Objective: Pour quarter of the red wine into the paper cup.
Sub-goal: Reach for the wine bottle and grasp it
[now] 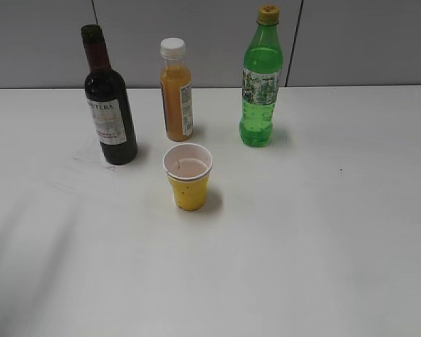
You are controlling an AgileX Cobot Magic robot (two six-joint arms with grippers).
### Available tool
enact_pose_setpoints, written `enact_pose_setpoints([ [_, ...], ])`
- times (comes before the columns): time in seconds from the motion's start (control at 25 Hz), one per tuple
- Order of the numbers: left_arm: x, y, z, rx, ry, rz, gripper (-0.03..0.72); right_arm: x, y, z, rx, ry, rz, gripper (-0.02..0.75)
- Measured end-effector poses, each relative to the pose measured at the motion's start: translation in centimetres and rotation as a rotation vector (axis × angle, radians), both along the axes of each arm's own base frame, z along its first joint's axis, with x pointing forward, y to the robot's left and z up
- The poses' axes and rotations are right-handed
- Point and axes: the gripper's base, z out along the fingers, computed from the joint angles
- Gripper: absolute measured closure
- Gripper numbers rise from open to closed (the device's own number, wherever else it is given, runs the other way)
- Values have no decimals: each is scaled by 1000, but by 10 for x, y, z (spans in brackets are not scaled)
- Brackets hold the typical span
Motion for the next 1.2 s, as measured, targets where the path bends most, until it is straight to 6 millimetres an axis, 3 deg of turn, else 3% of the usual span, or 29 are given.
enact_pose_setpoints([
  [0.2,31,-25,-39,52,87,-97,62,0,0,0,0,0,0,150],
  [0.4,47,-39,-76,97,207,-152,62,0,0,0,1,0,0,151],
  [1.0,74,-58,-132,136,226,-287,62,0,0,0,1,0,0,151],
  [1.2,96,-64,-147,145,247,-300,6,0,0,0,0,0,0,151],
])
